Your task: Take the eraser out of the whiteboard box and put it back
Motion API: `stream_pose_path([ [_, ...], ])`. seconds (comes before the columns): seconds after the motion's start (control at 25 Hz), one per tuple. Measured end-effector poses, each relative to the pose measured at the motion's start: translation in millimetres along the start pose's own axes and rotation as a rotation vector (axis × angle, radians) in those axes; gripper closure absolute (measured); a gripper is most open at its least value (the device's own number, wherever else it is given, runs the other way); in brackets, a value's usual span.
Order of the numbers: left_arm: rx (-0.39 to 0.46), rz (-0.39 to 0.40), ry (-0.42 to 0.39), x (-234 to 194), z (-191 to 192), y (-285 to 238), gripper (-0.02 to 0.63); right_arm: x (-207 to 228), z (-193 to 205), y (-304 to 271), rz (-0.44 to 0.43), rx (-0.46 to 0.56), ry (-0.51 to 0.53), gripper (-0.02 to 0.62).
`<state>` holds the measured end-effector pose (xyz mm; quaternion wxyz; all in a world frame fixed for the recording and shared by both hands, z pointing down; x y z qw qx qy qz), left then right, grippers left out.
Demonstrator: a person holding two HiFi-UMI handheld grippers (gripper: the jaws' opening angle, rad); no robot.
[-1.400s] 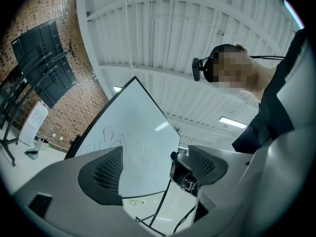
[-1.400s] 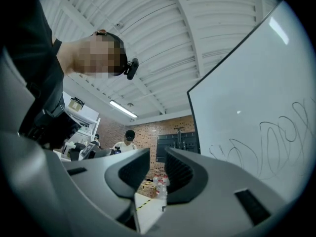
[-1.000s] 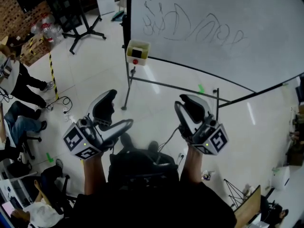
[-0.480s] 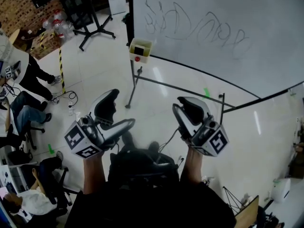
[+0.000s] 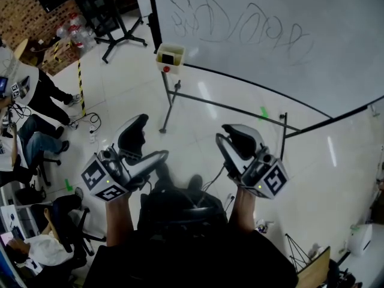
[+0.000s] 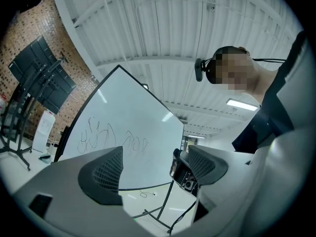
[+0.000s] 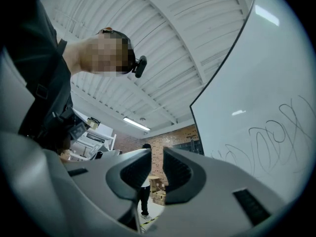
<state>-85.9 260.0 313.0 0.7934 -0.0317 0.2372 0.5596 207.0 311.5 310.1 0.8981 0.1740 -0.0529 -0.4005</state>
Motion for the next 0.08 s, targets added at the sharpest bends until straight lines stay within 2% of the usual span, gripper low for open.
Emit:
stream_pose_path([
  [0.08, -0.002, -0.002, -0.002, 7.3, 4.4, -5.2, 0.192, 1.2, -2.2, 9.7, 0.001, 0.004, 0.005, 0.505],
])
Point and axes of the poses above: the fingertips, and each gripper's own axes: y backward along the fingers, x to its right, z out of its underside, the point moved 10 cm from there along y, backward along the fingers, and after that the axes turned 3 degrees about y, right-handed, at the moved point
